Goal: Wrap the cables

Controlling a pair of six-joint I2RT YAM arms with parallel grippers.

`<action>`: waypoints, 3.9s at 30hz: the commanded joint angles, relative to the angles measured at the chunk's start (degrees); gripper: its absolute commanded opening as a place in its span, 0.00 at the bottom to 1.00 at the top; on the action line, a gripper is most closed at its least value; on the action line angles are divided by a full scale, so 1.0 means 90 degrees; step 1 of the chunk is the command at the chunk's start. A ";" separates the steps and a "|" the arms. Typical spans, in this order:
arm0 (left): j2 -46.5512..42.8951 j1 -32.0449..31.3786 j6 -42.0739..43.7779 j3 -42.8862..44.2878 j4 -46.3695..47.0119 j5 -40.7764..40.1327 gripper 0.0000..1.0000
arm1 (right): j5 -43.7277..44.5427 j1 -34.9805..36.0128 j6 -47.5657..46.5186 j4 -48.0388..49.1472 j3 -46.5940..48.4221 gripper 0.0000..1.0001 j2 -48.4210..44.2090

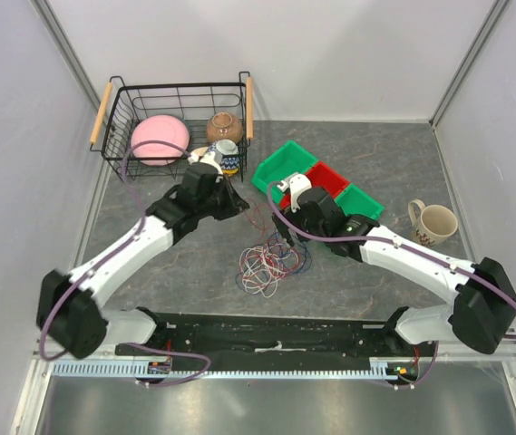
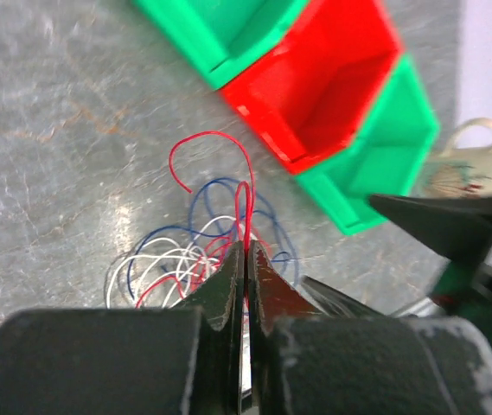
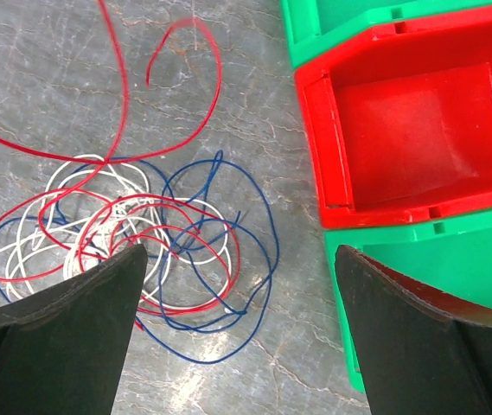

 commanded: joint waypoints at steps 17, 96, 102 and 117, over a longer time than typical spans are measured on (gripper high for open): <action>-0.4359 -0.0033 0.1647 0.0462 -0.0462 -0.3293 0.02 | -0.1593 0.0016 -0.0029 0.1099 0.0085 0.95 0.0656; -0.5122 -0.0033 0.0377 0.1400 -0.2660 -0.7150 0.02 | 0.4159 0.0368 -0.3946 0.2020 0.4947 0.00 -0.1180; -0.4898 -0.0033 0.1459 0.1722 -0.1684 -0.6702 0.02 | 0.3924 0.0377 -0.3536 0.1394 0.5006 0.00 -0.0820; -0.4136 -0.0033 0.1276 0.0551 -0.1018 -0.4809 0.02 | 0.2538 -0.0159 -0.2080 0.1635 0.3161 0.00 -0.0380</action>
